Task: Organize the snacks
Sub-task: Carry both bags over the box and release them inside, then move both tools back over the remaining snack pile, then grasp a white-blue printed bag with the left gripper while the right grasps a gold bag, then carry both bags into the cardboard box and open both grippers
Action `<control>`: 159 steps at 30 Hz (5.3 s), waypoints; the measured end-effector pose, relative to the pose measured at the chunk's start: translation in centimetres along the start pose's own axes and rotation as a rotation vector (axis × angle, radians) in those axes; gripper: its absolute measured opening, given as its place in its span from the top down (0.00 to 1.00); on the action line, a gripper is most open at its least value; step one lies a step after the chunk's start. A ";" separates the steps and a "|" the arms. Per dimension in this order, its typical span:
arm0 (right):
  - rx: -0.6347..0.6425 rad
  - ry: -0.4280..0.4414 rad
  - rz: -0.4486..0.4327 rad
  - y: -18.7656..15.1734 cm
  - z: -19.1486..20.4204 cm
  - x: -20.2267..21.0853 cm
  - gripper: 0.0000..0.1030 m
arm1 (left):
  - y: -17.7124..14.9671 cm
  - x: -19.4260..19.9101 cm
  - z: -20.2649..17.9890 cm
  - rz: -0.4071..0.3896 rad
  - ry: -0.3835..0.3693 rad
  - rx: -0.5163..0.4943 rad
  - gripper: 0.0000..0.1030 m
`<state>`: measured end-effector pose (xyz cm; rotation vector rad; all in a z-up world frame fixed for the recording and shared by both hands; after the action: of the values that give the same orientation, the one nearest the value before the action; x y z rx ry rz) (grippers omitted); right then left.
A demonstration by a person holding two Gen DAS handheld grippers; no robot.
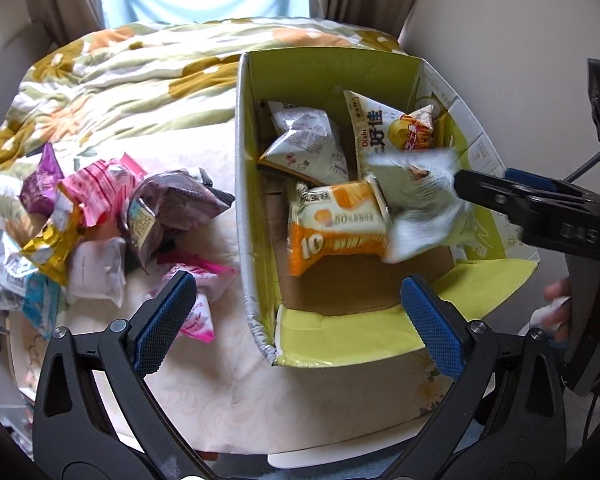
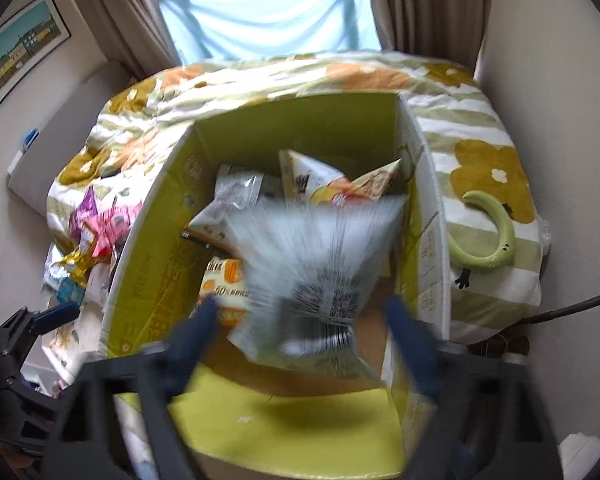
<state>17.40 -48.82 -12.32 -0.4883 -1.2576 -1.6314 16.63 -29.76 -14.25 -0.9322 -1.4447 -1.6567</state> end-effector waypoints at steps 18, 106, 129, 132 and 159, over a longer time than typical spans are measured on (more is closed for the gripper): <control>-0.010 0.030 -0.061 -2.1 1.3 3.3 0.00 | -1.3 3.2 2.1 -0.052 0.013 0.039 0.02; -0.101 0.296 0.245 1.9 30.3 -30.6 0.04 | -4.7 -12.6 34.0 0.077 0.187 -0.074 0.27; -0.131 0.290 0.218 1.3 30.9 -29.0 0.44 | -7.0 -9.9 35.4 0.076 0.092 0.016 0.32; -0.146 0.309 0.192 1.2 31.2 -27.6 0.45 | -6.7 -9.0 35.9 0.062 0.081 0.025 0.32; -0.205 0.169 -0.223 2.7 22.7 -1.5 0.45 | 3.6 4.9 23.1 -0.266 -0.168 -0.130 0.32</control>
<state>15.00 -27.86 -3.51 -0.3337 -1.0538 -1.9589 18.73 -7.49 -5.88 -1.0060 -1.6477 -1.9228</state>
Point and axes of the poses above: each gripper's, at about its wrist camera, not at the fingertips, and x roughly against the way its jaws point, z to its left, y to its top, the point moved 2 cm from there along -x, roughly the way its jaws point, and after that the axes turned 13 degrees about y, right-handed, at the moved point
